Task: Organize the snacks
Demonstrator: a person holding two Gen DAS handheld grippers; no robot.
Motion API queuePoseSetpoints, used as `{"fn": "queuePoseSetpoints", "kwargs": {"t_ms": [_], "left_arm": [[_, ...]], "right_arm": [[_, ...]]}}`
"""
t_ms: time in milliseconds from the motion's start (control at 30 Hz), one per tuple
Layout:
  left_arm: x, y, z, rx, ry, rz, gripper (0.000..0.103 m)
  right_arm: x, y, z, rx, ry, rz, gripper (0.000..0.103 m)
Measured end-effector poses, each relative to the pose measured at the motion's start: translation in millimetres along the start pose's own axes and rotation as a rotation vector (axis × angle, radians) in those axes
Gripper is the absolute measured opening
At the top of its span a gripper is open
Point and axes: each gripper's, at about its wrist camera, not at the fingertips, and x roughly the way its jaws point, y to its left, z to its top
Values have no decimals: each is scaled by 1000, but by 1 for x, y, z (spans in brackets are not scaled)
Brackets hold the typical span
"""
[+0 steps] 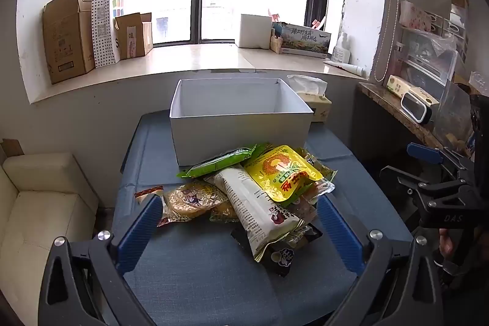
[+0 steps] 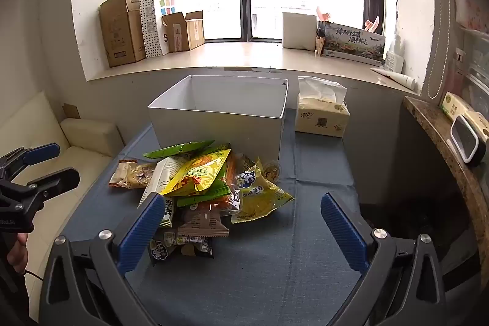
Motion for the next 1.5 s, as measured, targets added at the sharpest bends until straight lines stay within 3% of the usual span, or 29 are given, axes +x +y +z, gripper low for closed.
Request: {"fn": "queuePoseSetpoints", "kwargs": {"t_ms": [367, 1500], "left_arm": [[-4, -1, 0, -4, -3, -28, 103], [-1, -1, -1, 5, 12, 3, 103]], "right_arm": [[-1, 0, 1, -2, 0, 17, 103], [2, -2, -6, 17, 18, 18, 103]]}}
